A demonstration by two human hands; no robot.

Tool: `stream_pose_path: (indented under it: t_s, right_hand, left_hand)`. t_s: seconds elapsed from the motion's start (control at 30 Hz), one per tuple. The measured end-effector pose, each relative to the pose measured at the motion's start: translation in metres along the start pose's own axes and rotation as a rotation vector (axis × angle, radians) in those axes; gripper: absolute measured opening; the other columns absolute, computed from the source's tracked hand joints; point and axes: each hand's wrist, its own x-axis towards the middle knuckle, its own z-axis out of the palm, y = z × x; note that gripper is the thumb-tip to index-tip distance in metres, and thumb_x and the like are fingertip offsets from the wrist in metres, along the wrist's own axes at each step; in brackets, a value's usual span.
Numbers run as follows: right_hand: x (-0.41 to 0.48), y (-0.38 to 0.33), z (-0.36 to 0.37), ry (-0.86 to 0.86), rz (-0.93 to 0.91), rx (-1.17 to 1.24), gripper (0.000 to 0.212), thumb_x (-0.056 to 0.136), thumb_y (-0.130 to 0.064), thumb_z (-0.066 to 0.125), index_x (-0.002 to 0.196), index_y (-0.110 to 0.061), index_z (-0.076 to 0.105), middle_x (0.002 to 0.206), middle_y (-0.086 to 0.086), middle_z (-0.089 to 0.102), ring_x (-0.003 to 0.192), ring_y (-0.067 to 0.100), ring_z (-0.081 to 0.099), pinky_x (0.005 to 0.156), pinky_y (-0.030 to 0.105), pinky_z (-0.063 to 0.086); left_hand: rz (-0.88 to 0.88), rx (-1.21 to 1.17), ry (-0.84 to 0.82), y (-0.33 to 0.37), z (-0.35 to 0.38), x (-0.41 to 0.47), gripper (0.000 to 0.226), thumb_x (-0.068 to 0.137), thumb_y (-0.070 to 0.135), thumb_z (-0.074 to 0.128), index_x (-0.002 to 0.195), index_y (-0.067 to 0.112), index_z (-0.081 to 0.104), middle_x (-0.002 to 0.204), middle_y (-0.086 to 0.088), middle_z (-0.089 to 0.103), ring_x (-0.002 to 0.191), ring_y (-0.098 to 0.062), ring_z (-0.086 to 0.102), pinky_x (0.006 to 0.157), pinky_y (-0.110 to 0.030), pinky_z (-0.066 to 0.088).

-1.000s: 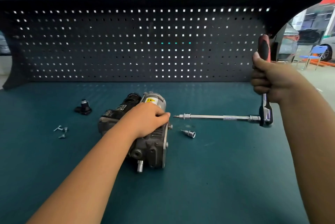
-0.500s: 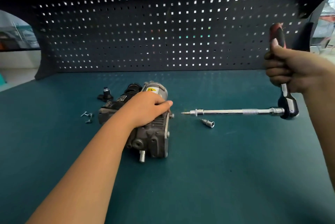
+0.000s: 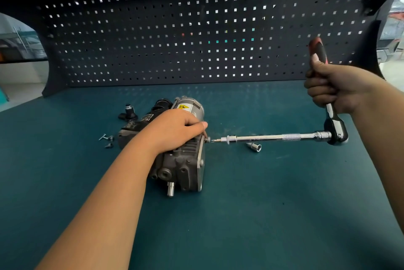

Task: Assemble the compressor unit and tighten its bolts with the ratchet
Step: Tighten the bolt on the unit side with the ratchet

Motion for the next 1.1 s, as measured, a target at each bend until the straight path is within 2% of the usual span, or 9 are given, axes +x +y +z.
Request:
stream_pose_path:
  t_s: [0.17, 0.4, 0.53, 0.67, 0.87, 0.93, 1.0, 1.1]
  right_hand:
    - [0.001, 0.002, 0.0, 0.01, 0.007, 0.008, 0.04, 0.092, -0.049, 0.046, 0.066, -0.02, 0.035, 0.041, -0.01, 0.026, 0.027, 0.001, 0.022, 0.024, 0.011, 0.018]
    - [0.002, 0.004, -0.003, 0.005, 0.022, 0.021, 0.038, 0.09, -0.048, 0.048, 0.068, -0.019, 0.036, 0.041, -0.01, 0.026, 0.027, 0.001, 0.022, 0.024, 0.011, 0.017]
    - [0.002, 0.003, -0.004, 0.001, 0.026, 0.03, 0.038, 0.09, -0.049, 0.048, 0.068, -0.019, 0.036, 0.041, -0.01, 0.026, 0.027, 0.001, 0.022, 0.024, 0.011, 0.017]
    - [0.002, 0.003, -0.004, -0.002, 0.034, 0.039, 0.039, 0.091, -0.049, 0.046, 0.068, -0.019, 0.036, 0.041, -0.01, 0.026, 0.027, 0.001, 0.022, 0.025, 0.011, 0.015]
    - [0.006, 0.006, -0.007, -0.006, 0.047, 0.068, 0.039, 0.092, -0.047, 0.045, 0.068, -0.019, 0.036, 0.042, -0.01, 0.026, 0.027, 0.001, 0.022, 0.025, 0.011, 0.016]
    - [0.009, 0.009, -0.008, -0.006, 0.057, 0.08, 0.039, 0.092, -0.047, 0.045, 0.068, -0.019, 0.036, 0.041, -0.009, 0.027, 0.027, 0.001, 0.023, 0.025, 0.011, 0.017]
    - [0.012, 0.012, -0.011, -0.009, 0.079, 0.095, 0.039, 0.092, -0.048, 0.045, 0.068, -0.019, 0.035, 0.041, -0.009, 0.026, 0.026, 0.001, 0.022, 0.024, 0.011, 0.017]
    - [0.017, 0.02, -0.016, -0.009, 0.139, 0.141, 0.039, 0.092, -0.047, 0.044, 0.068, -0.019, 0.035, 0.04, -0.008, 0.026, 0.026, 0.001, 0.023, 0.024, 0.012, 0.016]
  left_hand:
    - [0.004, -0.018, 0.005, 0.001, 0.0, -0.001, 0.03, 0.088, 0.045, 0.051, 0.066, 0.039, 0.071, 0.096, -0.006, 0.07, 0.097, -0.021, 0.061, 0.091, -0.042, 0.046]
    - [-0.004, 0.005, -0.013, -0.001, 0.0, 0.0, 0.039, 0.089, 0.045, 0.048, 0.083, 0.016, 0.074, 0.103, -0.012, 0.068, 0.101, -0.025, 0.06, 0.092, -0.043, 0.045]
    - [-0.007, -0.005, -0.014, 0.0, 0.0, -0.001, 0.038, 0.088, 0.045, 0.049, 0.081, 0.019, 0.074, 0.102, -0.011, 0.069, 0.101, -0.024, 0.06, 0.092, -0.042, 0.046]
    - [-0.009, 0.013, -0.025, -0.001, 0.0, -0.001, 0.046, 0.087, 0.047, 0.046, 0.085, 0.008, 0.071, 0.105, -0.015, 0.066, 0.101, -0.028, 0.059, 0.091, -0.044, 0.046]
    - [-0.011, 0.024, -0.024, -0.001, 0.0, -0.001, 0.047, 0.088, 0.047, 0.047, 0.085, 0.007, 0.07, 0.106, -0.016, 0.066, 0.101, -0.028, 0.059, 0.091, -0.043, 0.046]
    - [-0.021, 0.023, -0.031, 0.0, -0.001, -0.001, 0.047, 0.087, 0.05, 0.046, 0.084, 0.01, 0.071, 0.106, -0.016, 0.066, 0.101, -0.028, 0.06, 0.091, -0.042, 0.046]
    - [-0.026, 0.007, -0.046, 0.002, -0.002, 0.001, 0.038, 0.089, 0.049, 0.048, 0.08, 0.023, 0.074, 0.101, -0.013, 0.068, 0.098, -0.025, 0.062, 0.09, -0.04, 0.047]
    - [-0.025, 0.008, -0.079, 0.011, -0.004, 0.003, 0.035, 0.09, 0.052, 0.047, 0.071, 0.037, 0.072, 0.087, -0.015, 0.067, 0.082, -0.025, 0.064, 0.078, -0.034, 0.05]
